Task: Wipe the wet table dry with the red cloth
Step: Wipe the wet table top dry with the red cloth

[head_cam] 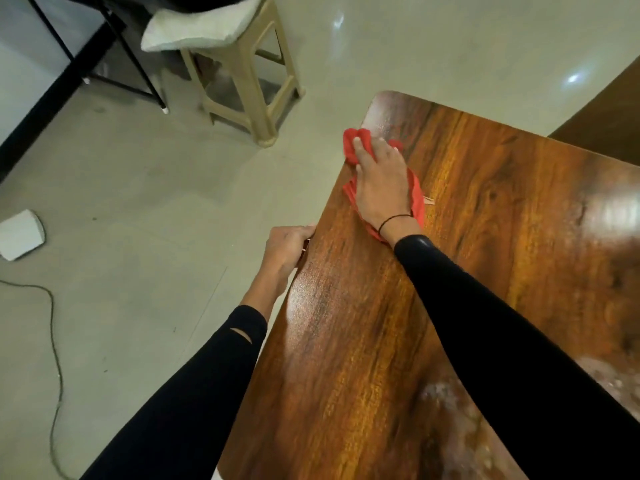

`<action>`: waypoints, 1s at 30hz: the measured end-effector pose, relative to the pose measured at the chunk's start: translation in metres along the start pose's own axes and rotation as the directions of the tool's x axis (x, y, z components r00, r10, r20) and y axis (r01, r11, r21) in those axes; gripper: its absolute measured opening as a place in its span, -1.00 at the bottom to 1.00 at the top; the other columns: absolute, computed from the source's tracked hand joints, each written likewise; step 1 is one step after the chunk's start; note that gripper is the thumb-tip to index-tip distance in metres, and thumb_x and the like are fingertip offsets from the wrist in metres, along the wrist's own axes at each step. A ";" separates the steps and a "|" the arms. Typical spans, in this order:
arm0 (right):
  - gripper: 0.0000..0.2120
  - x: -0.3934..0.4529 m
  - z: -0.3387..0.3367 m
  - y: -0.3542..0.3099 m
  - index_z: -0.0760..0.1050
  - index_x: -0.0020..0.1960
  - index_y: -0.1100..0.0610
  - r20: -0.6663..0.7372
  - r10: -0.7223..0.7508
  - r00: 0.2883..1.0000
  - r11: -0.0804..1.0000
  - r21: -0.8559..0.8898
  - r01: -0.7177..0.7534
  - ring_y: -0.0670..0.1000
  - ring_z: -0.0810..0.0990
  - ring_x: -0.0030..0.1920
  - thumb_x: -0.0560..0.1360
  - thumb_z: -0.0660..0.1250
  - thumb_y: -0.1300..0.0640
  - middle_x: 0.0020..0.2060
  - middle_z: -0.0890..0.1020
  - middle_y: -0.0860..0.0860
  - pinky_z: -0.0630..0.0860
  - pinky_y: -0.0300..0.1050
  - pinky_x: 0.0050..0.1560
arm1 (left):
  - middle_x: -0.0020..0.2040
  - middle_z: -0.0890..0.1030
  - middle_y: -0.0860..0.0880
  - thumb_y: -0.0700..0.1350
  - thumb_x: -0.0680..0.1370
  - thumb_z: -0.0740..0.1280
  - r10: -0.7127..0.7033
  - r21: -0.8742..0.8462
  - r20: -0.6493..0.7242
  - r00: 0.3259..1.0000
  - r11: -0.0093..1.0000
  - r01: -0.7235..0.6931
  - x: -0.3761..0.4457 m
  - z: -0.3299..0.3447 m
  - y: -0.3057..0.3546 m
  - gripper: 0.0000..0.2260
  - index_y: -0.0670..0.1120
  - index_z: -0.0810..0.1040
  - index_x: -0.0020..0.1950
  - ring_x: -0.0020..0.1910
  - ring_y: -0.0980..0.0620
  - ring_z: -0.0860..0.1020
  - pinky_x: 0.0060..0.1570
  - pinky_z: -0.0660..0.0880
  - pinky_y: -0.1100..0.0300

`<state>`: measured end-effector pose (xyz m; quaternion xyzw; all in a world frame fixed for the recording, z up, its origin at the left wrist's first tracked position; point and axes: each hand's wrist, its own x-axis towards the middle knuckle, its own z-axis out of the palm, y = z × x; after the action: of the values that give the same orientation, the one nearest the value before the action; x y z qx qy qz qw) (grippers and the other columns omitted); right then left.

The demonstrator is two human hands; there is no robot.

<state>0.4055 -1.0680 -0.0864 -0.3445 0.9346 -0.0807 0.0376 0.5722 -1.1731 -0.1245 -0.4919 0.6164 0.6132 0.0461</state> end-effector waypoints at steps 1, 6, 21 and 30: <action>-0.43 -0.011 0.002 -0.009 0.19 0.72 0.06 0.013 -0.069 0.998 0.998 -0.006 0.069 0.18 0.21 0.67 0.73 0.15 0.05 0.67 0.27 0.14 0.13 0.18 0.69 | -0.27 0.71 0.07 0.01 0.66 0.43 -0.005 -0.009 0.018 1.000 1.000 0.005 -0.002 -0.002 -0.001 -0.73 -0.08 0.80 -0.15 -0.34 0.13 0.63 -0.18 0.50 0.14; -0.48 -0.106 0.007 -0.028 0.32 0.68 0.08 0.017 -0.273 0.962 0.953 0.140 0.268 0.19 0.25 0.67 0.72 0.19 0.17 0.65 0.34 0.15 0.14 0.22 0.70 | -0.33 0.67 0.00 -0.09 0.63 0.36 0.034 -0.060 0.114 0.993 0.998 -0.028 -0.015 -0.011 -0.008 -0.73 -0.05 0.78 -0.20 -0.41 0.09 0.57 -0.33 0.48 0.22; -0.50 -0.172 0.017 -0.051 0.22 0.72 0.07 -0.035 -0.131 0.991 0.984 0.118 0.135 0.19 0.19 0.70 0.78 0.05 0.08 0.68 0.27 0.18 0.12 0.21 0.70 | -0.50 0.36 0.21 0.01 0.77 0.20 0.201 0.152 0.067 0.977 0.966 -0.209 -0.048 -0.024 -0.054 -0.55 0.06 0.34 -0.33 -0.50 0.22 0.32 -0.41 0.24 0.27; -0.52 -0.238 0.010 -0.005 0.25 0.70 0.01 -0.007 -0.168 0.986 0.984 0.054 0.168 0.17 0.24 0.68 0.79 0.03 0.05 0.66 0.31 0.14 0.20 0.24 0.67 | -0.29 0.33 0.04 0.03 0.81 0.10 0.250 0.242 0.023 0.968 0.938 -0.248 -0.091 -0.035 -0.079 -0.60 -0.01 0.28 -0.23 -0.30 0.05 0.33 -0.21 0.26 0.08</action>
<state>0.5909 -0.9187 -0.0923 -0.4207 0.8997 -0.1096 0.0388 0.6901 -1.1324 -0.1124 -0.4031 0.7441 0.5321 0.0254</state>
